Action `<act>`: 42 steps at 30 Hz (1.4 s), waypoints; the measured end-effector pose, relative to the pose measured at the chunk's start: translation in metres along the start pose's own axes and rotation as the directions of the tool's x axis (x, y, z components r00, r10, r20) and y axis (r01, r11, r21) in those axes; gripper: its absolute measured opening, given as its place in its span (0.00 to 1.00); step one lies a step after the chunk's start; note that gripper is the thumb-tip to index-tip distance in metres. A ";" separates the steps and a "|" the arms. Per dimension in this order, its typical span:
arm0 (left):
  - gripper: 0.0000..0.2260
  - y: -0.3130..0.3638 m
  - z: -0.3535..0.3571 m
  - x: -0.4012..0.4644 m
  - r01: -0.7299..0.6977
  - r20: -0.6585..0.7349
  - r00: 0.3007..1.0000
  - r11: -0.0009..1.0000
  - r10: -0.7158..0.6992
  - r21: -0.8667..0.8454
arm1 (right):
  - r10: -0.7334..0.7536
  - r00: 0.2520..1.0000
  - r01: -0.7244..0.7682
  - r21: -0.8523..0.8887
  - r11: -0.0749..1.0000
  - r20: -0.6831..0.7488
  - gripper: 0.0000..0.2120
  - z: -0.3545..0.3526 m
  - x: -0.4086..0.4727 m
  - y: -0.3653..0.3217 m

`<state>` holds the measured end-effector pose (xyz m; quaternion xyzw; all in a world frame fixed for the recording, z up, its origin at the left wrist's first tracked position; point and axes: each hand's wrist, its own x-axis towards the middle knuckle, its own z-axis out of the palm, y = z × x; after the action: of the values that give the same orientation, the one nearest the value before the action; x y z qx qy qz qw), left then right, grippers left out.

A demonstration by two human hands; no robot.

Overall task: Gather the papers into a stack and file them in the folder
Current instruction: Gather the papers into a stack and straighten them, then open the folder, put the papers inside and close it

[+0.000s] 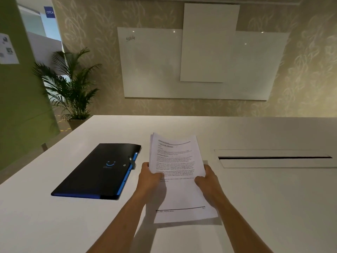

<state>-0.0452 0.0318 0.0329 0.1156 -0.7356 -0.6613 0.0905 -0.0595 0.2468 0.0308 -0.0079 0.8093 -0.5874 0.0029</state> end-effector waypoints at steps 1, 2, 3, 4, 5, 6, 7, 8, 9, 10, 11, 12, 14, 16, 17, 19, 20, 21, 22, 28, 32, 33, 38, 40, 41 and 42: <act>0.20 -0.003 0.001 -0.001 -0.001 -0.009 1.000 1.000 0.001 0.017 | 0.016 1.000 -0.016 -0.025 1.000 -0.005 0.18 0.001 0.000 0.002; 0.20 -0.005 0.002 -0.003 -0.005 -0.018 1.000 0.999 0.006 0.042 | 0.029 1.000 -0.029 -0.049 0.998 -0.010 0.18 0.002 0.000 0.004; 0.19 -0.007 0.002 -0.004 -0.009 -0.025 1.000 0.997 0.011 0.074 | 0.042 0.999 -0.042 -0.075 0.996 -0.013 0.18 0.004 -0.001 0.006; 0.18 -0.010 0.004 -0.005 -0.013 -0.028 0.999 0.994 0.016 0.108 | 0.054 0.998 -0.055 -0.102 0.993 -0.014 0.19 0.005 -0.002 0.007; 0.16 -0.012 0.005 -0.006 -0.017 -0.026 0.999 0.988 0.021 0.154 | 0.064 0.998 -0.065 -0.131 0.989 -0.014 0.20 0.007 -0.003 0.008; 0.14 -0.015 0.005 -0.007 -0.023 -0.019 0.999 0.977 0.028 0.212 | 0.069 0.998 -0.070 -0.164 0.984 -0.015 0.20 0.009 -0.004 0.009; 0.12 -0.016 0.006 -0.007 -0.034 -0.007 0.999 0.961 0.038 0.275 | 0.072 0.997 -0.074 -0.203 0.976 -0.021 0.19 0.011 -0.005 0.011; 0.12 -0.018 0.008 -0.008 -0.044 0.004 0.999 0.946 0.045 0.321 | 0.073 0.997 -0.078 -0.246 0.966 -0.029 0.18 0.013 -0.006 0.011; 0.11 -0.019 0.009 -0.009 -0.048 0.009 0.999 0.937 0.048 0.347 | 0.072 0.997 -0.079 -0.289 0.954 -0.036 0.18 0.015 -0.007 0.012; 0.11 -0.019 0.011 -0.010 -0.042 0.001 0.999 0.935 0.045 0.353 | 0.066 0.997 -0.076 -0.335 0.939 -0.039 0.17 0.016 -0.007 0.013; 0.11 -0.019 0.013 -0.011 -0.029 -0.015 0.999 0.935 0.037 0.355 | 0.059 0.997 -0.070 -0.385 0.920 -0.040 0.17 0.017 -0.008 0.013; 0.11 -0.018 0.015 -0.012 -0.018 -0.034 0.999 0.925 0.033 0.381 | 0.053 0.998 -0.065 -0.436 0.898 -0.041 0.17 0.018 -0.008 0.013; 0.14 -0.019 0.017 -0.012 -0.006 -0.052 0.998 0.867 0.037 0.498 | 0.042 0.998 -0.061 -0.522 0.851 -0.048 0.18 0.019 -0.010 0.013; 0.18 -0.024 0.016 -0.011 0.002 -0.068 0.996 0.793 0.050 0.609 | 0.029 0.998 -0.056 -0.587 0.808 -0.056 0.18 0.020 -0.010 0.015; 0.18 -0.026 0.015 -0.011 0.001 -0.081 0.994 0.744 0.072 0.668 | 0.019 0.998 -0.052 -0.614 0.787 -0.059 0.18 0.021 -0.011 0.016; 0.18 -0.031 0.009 -0.007 0.010 -0.105 0.988 0.633 0.113 0.774 | 0.001 0.998 -0.043 -0.667 0.744 -0.064 0.17 0.020 -0.011 0.018; 0.18 -0.034 0.006 -0.004 0.014 -0.104 0.987 0.581 0.121 0.813 | -0.006 0.997 -0.046 -0.690 0.723 -0.072 0.16 0.019 -0.011 0.019; 0.20 -0.036 0.002 -0.001 0.010 -0.091 0.988 0.536 0.126 0.844 | -0.015 0.996 -0.051 -0.715 0.697 -0.086 0.16 0.017 -0.011 0.020; 0.21 -0.038 -0.002 0.002 -0.002 -0.076 0.988 0.504 0.133 0.864 | -0.035 0.994 -0.053 -0.748 0.662 -0.101 0.16 0.016 -0.011 0.020; 0.16 -0.039 -0.026 0.007 0.014 -0.184 0.926 0.457 0.330 0.889 | -0.210 0.966 0.025 -0.754 0.656 -0.151 0.20 0.035 0.004 0.009; 0.14 -0.034 -0.058 0.015 0.070 -0.242 0.904 0.437 0.353 0.897 | -0.286 0.957 0.187 -0.647 0.739 -0.050 0.21 0.075 0.018 -0.009; 0.14 -0.034 -0.065 0.019 0.077 -0.250 0.904 0.443 0.347 0.893 | -0.297 0.955 0.226 -0.613 0.758 -0.016 0.21 0.086 0.021 -0.014; 0.17 -0.040 -0.093 0.032 0.102 -0.208 0.953 0.413 0.221 0.905 | -0.318 0.929 0.370 -0.524 0.767 0.190 0.24 0.144 0.035 -0.039; 0.20 -0.045 -0.100 0.039 0.116 -0.177 0.978 0.411 0.113 0.904 | -0.311 0.919 0.395 -0.535 0.747 0.244 0.25 0.165 0.043 -0.048; 0.21 -0.049 -0.102 0.042 0.127 -0.174 0.981 0.403 0.082 0.906 | -0.303 0.916 0.400 -0.550 0.733 0.263 0.25 0.175 0.048 -0.051; 0.22 -0.052 -0.102 0.043 0.136 -0.176 0.982 0.393 0.067 0.909 | -0.302 0.912 0.410 -0.571 0.711 0.278 0.25 0.184 0.054 -0.054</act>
<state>-0.0543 -0.0825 -0.0082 0.2221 -0.9634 -0.1349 0.0656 -0.1100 0.0542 0.0258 -0.2129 0.9360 -0.2763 -0.0469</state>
